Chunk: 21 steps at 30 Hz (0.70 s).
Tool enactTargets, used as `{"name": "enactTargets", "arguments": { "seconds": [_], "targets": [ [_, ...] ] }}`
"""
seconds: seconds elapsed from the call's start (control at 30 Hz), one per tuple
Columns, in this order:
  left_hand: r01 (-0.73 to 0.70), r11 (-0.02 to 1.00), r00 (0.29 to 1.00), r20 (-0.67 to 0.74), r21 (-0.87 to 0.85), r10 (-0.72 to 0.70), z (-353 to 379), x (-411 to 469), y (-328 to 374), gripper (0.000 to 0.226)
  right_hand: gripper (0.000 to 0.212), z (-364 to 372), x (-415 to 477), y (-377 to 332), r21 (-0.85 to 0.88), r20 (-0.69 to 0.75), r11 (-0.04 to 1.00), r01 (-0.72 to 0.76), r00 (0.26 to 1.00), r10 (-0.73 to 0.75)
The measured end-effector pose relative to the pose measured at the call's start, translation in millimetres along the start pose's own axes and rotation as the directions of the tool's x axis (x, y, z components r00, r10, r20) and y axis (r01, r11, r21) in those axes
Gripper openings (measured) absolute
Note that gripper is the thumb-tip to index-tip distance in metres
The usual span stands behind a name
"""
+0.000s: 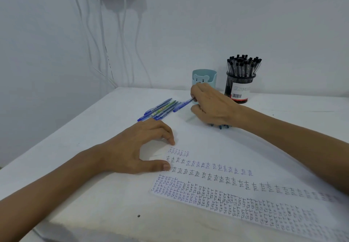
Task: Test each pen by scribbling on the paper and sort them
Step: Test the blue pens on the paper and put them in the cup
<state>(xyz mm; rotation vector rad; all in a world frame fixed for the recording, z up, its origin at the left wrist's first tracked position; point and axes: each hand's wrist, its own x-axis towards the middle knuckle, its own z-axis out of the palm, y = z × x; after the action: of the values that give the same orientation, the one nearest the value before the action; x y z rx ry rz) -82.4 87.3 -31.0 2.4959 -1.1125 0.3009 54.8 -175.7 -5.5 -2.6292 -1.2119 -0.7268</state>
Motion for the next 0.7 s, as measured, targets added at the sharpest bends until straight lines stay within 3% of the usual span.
{"name": "enactTargets", "arguments": {
  "seconds": [0.1,0.17,0.23,0.3,0.4,0.47,0.6,0.67,0.7],
  "targets": [
    [-0.003,1.000,1.000,0.001,0.001,0.003,0,0,-1,0.044,0.067,-4,-3,-8,0.015,0.082,0.990,-0.142,0.987,0.141],
    [-0.006,1.000,1.000,0.001,-0.001,0.006,1,0,-1,0.043,0.078,-5,-1,-15,0.047,0.107,0.984,-0.173,0.980,0.168],
    [-0.013,1.000,1.000,-0.006,-0.002,0.013,1,0,-1,0.043,0.072,-5,2,-19,0.076,0.029,0.988,-0.134,0.991,0.132],
    [-0.018,1.000,1.000,-0.008,-0.001,0.018,1,0,-1,0.043,0.053,-5,4,-21,0.070,-0.033,0.992,-0.102,0.994,0.105],
    [-0.014,1.000,1.000,-0.005,0.001,0.014,1,0,-1,0.043,0.025,-9,8,-22,0.064,0.062,0.989,-0.132,0.990,0.128],
    [-0.014,1.000,1.000,-0.002,0.005,0.014,0,0,-1,0.043,0.028,-12,8,-21,0.112,0.086,0.983,-0.147,0.987,0.138],
    [-0.014,1.000,1.000,-0.001,0.004,0.014,0,0,0,0.043,0.012,-27,9,-21,0.171,0.071,0.981,-0.093,0.994,0.082],
    [-0.014,1.000,1.000,-0.004,0.005,0.014,0,0,0,0.043,0.010,-36,9,-26,0.149,-0.009,0.987,-0.061,0.998,0.063],
    [-0.014,1.000,1.000,-0.004,0.003,0.014,0,0,0,0.043,0.019,-38,8,-29,0.103,-0.078,0.993,-0.054,0.995,0.062]
  ]
}}
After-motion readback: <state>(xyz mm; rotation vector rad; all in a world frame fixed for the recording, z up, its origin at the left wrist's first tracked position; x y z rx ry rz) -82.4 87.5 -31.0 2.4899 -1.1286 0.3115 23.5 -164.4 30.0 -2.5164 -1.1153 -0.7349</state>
